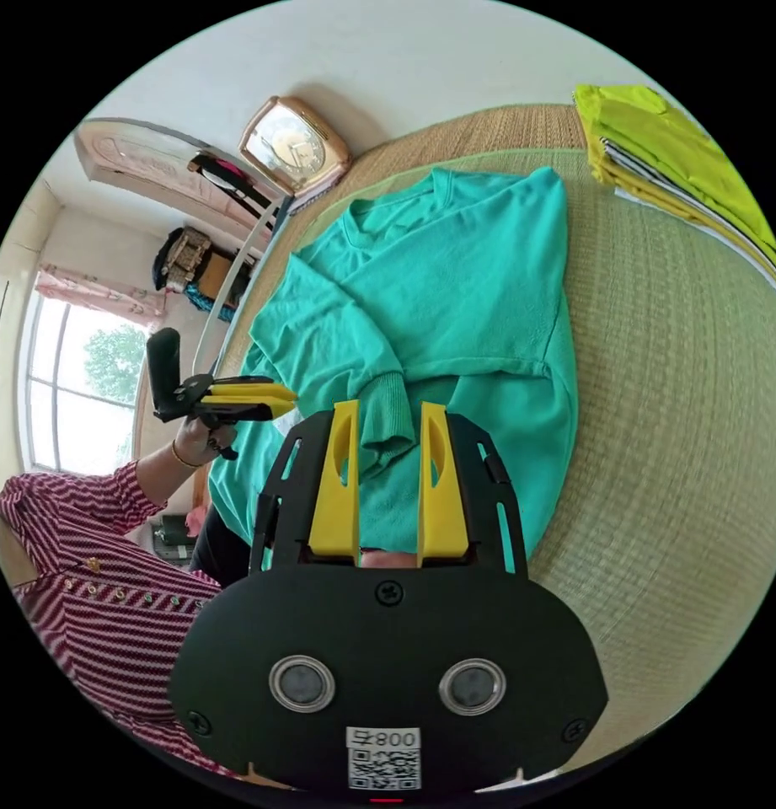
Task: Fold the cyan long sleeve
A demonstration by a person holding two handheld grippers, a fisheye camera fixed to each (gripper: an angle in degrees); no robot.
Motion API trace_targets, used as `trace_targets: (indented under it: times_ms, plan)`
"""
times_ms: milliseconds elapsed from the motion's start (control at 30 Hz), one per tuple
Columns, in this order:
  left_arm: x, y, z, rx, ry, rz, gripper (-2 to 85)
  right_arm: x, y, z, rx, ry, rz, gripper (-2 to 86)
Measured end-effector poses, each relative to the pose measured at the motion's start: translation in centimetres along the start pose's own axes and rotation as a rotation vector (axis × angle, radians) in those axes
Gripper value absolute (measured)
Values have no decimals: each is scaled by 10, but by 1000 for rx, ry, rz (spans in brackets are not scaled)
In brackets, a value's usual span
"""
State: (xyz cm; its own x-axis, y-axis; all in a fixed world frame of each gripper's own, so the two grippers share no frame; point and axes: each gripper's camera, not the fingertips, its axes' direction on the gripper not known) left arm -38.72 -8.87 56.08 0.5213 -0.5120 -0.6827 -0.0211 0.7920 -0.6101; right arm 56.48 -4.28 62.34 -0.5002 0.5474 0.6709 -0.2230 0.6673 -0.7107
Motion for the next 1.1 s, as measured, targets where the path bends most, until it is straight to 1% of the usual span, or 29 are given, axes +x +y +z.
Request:
trace_targets:
  times_ms: [133,200,333,433,500,600,733,833,933,1033,1100]
  plan:
    - [-8,5,-13,28,0,-15,40,-15,-10,-8,-22,18,-34,33]
    - [-12,11,-23,44,-19,-25,40,-24,-18,-25,-13,27,-67,25]
    - [-33,28,-48,81,-90,-106,41,-37,-45,-58,-15,112,-122,16]
    - [-54,40,-52,63,-91,-191,40,-22,-66,-59,-50,163,-86,13]
    - [-58,45,-56,78,-68,-210,39,-8,-76,-53,-90,132,-53,13]
    - [-56,48,-61,70,-97,-198,38,6,-86,-49,-102,134,-17,12]
    - [-54,53,-73,105,-106,-207,37,16,-96,-48,-93,109,26,13]
    - [-57,58,-82,133,-154,-238,37,17,-98,-51,-83,87,36,13]
    - [-66,62,-81,91,-157,-268,33,17,-100,-56,-74,68,42,12]
    - [-61,69,-97,173,-153,-285,33,19,-104,-56,-81,69,52,12]
    - [-59,73,-106,201,-208,-301,37,21,-106,-55,-81,65,60,12]
